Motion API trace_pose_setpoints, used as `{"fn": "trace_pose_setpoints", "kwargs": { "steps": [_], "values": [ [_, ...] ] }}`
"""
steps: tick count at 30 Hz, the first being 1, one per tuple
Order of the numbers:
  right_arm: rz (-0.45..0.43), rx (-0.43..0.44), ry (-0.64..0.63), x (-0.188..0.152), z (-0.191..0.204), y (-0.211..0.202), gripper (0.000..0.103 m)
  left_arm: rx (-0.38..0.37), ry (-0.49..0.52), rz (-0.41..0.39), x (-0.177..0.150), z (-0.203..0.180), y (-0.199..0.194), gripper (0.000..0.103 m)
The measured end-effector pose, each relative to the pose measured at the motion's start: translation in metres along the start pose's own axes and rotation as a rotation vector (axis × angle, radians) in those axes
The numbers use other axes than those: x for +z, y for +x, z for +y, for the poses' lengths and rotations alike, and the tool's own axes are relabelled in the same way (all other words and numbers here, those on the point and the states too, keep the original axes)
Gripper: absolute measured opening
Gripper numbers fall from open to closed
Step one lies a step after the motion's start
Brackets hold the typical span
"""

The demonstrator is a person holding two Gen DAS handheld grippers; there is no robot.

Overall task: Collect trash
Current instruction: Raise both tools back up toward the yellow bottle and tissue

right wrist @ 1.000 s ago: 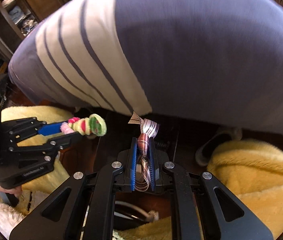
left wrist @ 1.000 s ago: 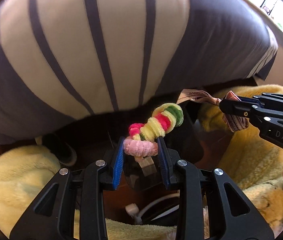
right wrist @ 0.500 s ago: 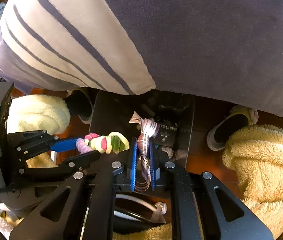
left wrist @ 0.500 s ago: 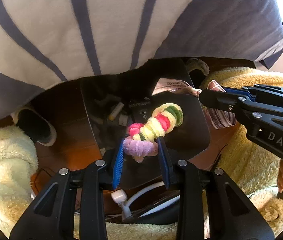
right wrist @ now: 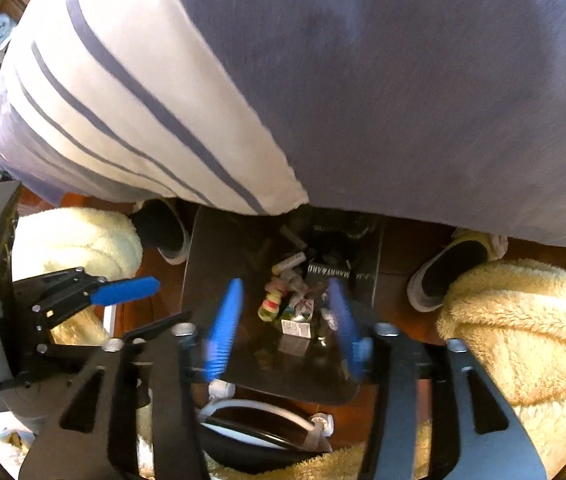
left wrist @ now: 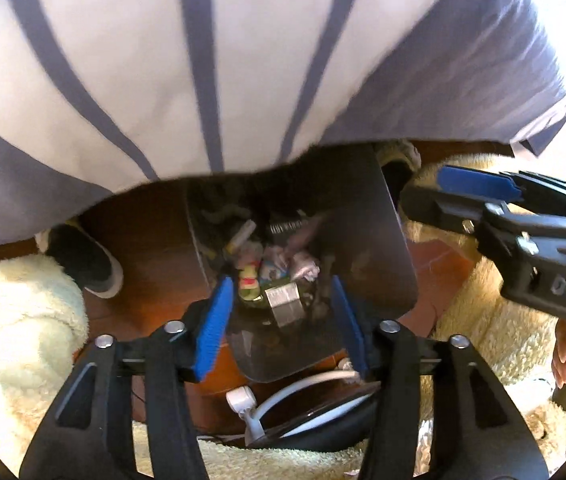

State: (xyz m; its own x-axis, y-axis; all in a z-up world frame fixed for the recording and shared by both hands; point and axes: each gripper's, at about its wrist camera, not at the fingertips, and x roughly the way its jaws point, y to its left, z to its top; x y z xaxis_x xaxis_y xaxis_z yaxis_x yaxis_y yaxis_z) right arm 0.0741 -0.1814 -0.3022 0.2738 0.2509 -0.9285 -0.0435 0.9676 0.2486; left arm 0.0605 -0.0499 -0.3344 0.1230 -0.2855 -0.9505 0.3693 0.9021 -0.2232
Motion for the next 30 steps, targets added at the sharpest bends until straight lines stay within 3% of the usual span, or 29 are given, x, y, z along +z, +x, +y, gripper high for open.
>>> {"fn": "trace_pose_setpoints", "kwargs": {
  "steps": [2,5,11,23,30],
  "values": [
    [-0.044,-0.015,0.007,0.001,-0.001,-0.013,0.084,0.015,-0.016,-0.036,0.002,0.001,-0.014,0.064],
    [-0.125,-0.03,0.015,0.003,-0.004,-0.039,0.096,0.027,-0.029,-0.1,0.004,0.0,-0.039,0.079],
    [-0.252,-0.031,0.023,0.004,-0.006,-0.088,0.099,0.051,-0.019,-0.236,0.009,-0.008,-0.091,0.09],
    [-0.451,-0.029,-0.03,0.01,0.009,-0.171,0.099,0.089,0.028,-0.487,0.02,-0.025,-0.197,0.092],
    [-0.536,-0.063,-0.061,0.039,0.012,-0.2,0.099,0.148,0.018,-0.57,0.041,-0.013,-0.233,0.093]
  ]
}}
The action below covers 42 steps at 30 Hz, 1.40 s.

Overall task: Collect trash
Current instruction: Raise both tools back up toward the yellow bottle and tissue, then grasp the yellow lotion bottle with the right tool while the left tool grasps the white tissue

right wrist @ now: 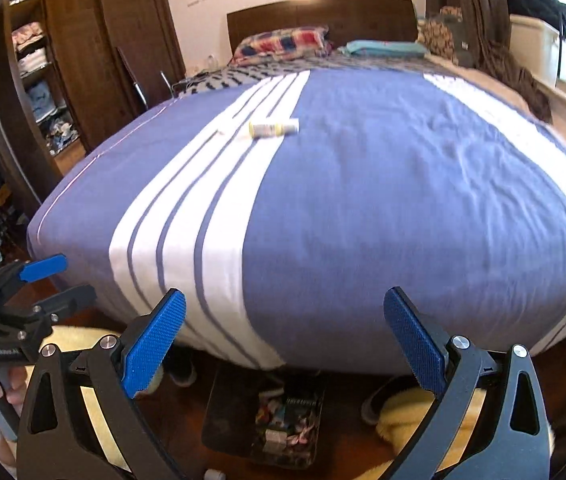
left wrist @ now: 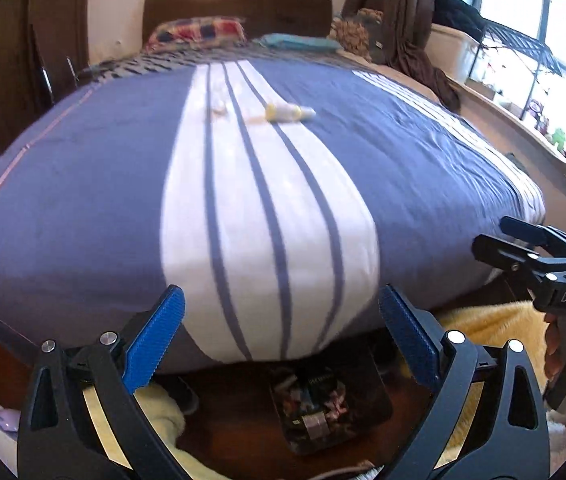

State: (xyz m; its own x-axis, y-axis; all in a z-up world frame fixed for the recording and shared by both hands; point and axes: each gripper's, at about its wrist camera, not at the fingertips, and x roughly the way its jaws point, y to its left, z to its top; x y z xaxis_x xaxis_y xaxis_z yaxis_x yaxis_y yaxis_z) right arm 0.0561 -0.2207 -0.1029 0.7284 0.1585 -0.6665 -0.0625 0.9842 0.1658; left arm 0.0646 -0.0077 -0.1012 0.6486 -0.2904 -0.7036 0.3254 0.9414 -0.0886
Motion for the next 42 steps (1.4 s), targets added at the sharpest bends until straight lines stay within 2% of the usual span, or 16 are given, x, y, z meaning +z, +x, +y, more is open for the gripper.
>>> {"fn": "trace_pose_setpoints", "kwargs": {
  "steps": [7,12,20,31,40,42],
  "values": [
    [-0.049,-0.034,-0.036,0.041,0.003,0.009,0.099,0.057,-0.002,-0.048,0.037,0.023,0.004,0.093],
    [-0.049,-0.04,-0.036,0.067,0.002,0.033,0.099,0.098,0.005,-0.051,0.063,0.039,0.027,0.093],
    [0.021,-0.034,-0.012,0.113,0.007,0.116,0.099,0.143,0.003,0.02,0.097,0.074,0.09,0.093],
    [0.13,-0.037,0.018,0.168,0.026,0.23,0.099,0.169,0.004,0.071,0.135,0.102,0.158,0.093],
    [0.166,-0.024,0.045,0.186,0.032,0.268,0.099,0.157,0.001,0.084,0.158,0.109,0.188,0.093],
    [0.17,-0.017,0.045,0.186,0.032,0.27,0.093,0.151,0.002,0.086,0.162,0.108,0.194,0.093]
  ]
}}
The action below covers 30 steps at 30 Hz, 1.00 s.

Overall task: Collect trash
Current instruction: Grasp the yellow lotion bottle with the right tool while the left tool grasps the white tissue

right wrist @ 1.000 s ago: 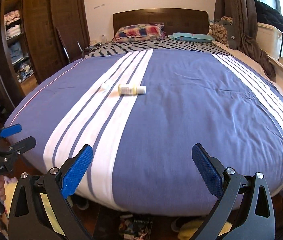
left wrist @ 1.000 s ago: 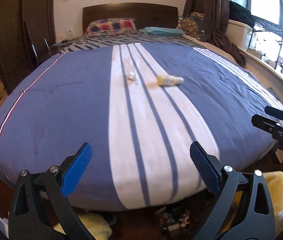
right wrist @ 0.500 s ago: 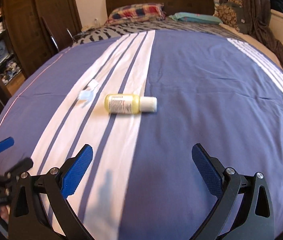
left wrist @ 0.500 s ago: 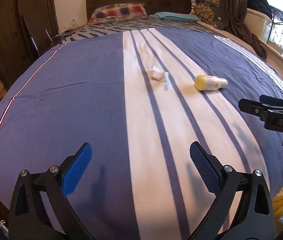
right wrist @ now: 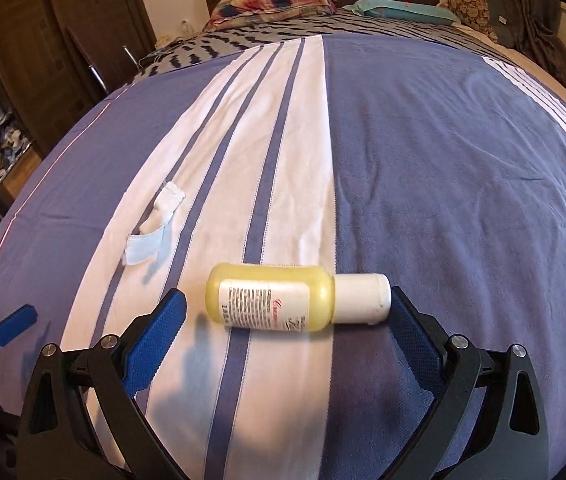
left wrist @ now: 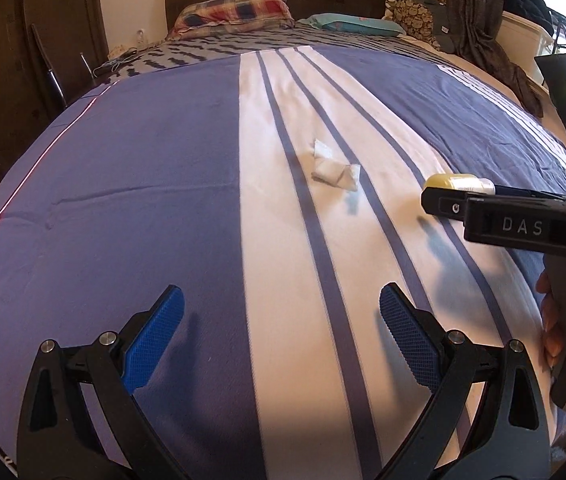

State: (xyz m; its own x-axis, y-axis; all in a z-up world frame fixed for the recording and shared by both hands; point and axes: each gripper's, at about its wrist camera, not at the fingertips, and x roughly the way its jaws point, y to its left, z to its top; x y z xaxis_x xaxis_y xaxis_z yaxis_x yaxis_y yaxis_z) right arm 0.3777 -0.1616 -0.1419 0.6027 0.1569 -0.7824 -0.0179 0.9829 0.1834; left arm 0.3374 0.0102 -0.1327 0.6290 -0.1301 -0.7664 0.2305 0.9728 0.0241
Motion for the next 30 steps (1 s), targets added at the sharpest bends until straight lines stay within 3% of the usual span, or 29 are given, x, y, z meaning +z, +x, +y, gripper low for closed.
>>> {"fn": "trace_pose_setpoints", "kwargs": {
  "steps": [1,11,17,21,23,26,30],
  "values": [
    [-0.003,-0.004,0.002,0.0,-0.001,0.0,0.083,-0.003,0.001,0.001,0.002,-0.001,0.002,0.093],
    [-0.068,-0.059,0.018,0.008,-0.032,-0.02,0.083,-0.034,-0.003,-0.015,0.045,-0.019,0.031,0.09],
    [-0.078,-0.061,0.008,0.007,-0.053,-0.032,0.083,-0.025,0.001,-0.001,0.065,-0.026,0.055,0.068],
    [-0.098,-0.078,0.006,0.005,-0.062,-0.04,0.083,-0.031,0.007,0.013,0.068,-0.029,0.066,0.028],
    [-0.1,-0.075,0.006,0.003,-0.065,-0.043,0.083,-0.039,0.011,0.007,0.068,-0.03,0.065,0.014],
    [-0.102,-0.072,0.005,0.002,-0.065,-0.047,0.083,-0.051,0.015,-0.003,0.069,-0.03,0.061,0.004],
    [-0.114,-0.06,-0.005,-0.004,-0.063,-0.06,0.083,-0.065,0.022,-0.007,0.062,-0.032,0.048,0.002]
  ]
}}
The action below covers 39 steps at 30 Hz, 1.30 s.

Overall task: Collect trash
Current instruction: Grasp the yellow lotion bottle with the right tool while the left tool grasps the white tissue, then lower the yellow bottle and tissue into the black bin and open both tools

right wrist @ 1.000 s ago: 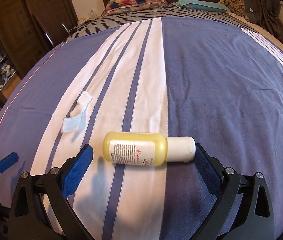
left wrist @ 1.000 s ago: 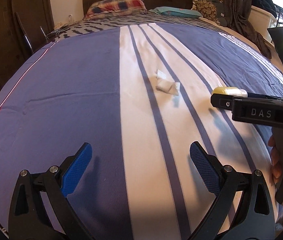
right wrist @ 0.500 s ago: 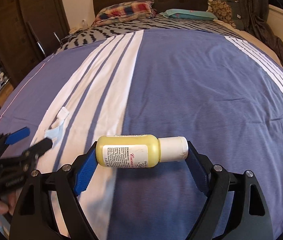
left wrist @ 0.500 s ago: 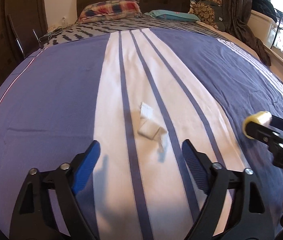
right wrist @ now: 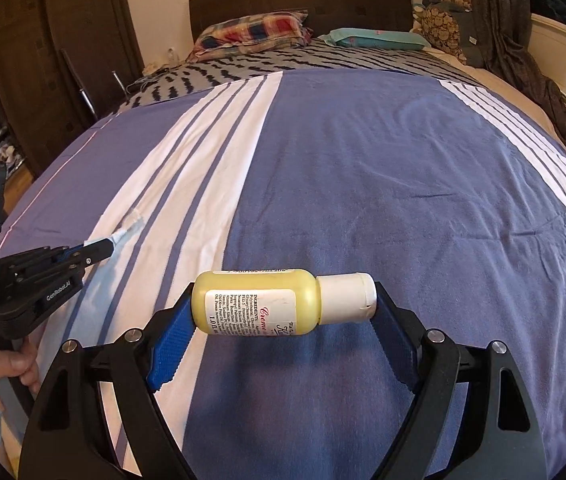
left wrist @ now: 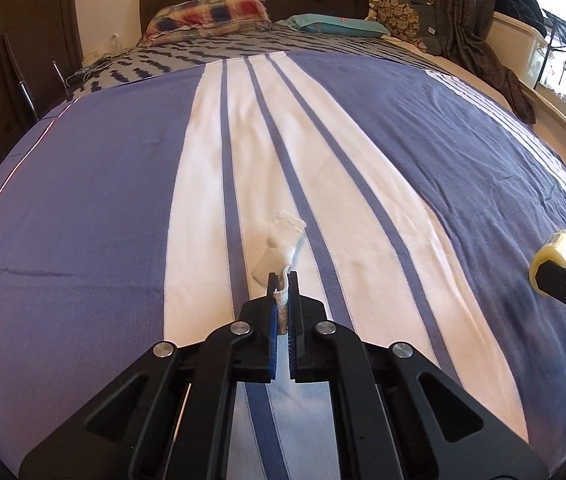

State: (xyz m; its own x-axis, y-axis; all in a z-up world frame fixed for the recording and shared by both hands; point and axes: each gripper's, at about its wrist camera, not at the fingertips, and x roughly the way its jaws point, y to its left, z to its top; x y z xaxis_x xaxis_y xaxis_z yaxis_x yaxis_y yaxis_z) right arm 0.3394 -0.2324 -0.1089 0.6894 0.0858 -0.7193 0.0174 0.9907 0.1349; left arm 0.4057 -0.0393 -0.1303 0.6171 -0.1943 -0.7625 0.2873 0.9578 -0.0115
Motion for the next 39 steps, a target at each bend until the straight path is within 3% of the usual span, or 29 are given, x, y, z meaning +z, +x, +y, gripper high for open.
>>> {"fn": "trace_pose_setpoints", "kwargs": {
  "steps": [14,27,39],
  "values": [
    [-0.148,0.003,-0.06,-0.033,0.012,-0.114,0.083,0.005,0.019,-0.108,-0.038,-0.038,-0.124,0.002],
    [-0.332,0.019,-0.117,-0.082,0.024,-0.242,0.083,-0.099,0.083,-0.227,-0.098,-0.086,-0.234,0.002],
    [-0.316,0.08,-0.129,-0.158,0.032,-0.278,0.083,-0.145,0.091,-0.247,-0.189,-0.102,-0.279,0.002]
  ]
}}
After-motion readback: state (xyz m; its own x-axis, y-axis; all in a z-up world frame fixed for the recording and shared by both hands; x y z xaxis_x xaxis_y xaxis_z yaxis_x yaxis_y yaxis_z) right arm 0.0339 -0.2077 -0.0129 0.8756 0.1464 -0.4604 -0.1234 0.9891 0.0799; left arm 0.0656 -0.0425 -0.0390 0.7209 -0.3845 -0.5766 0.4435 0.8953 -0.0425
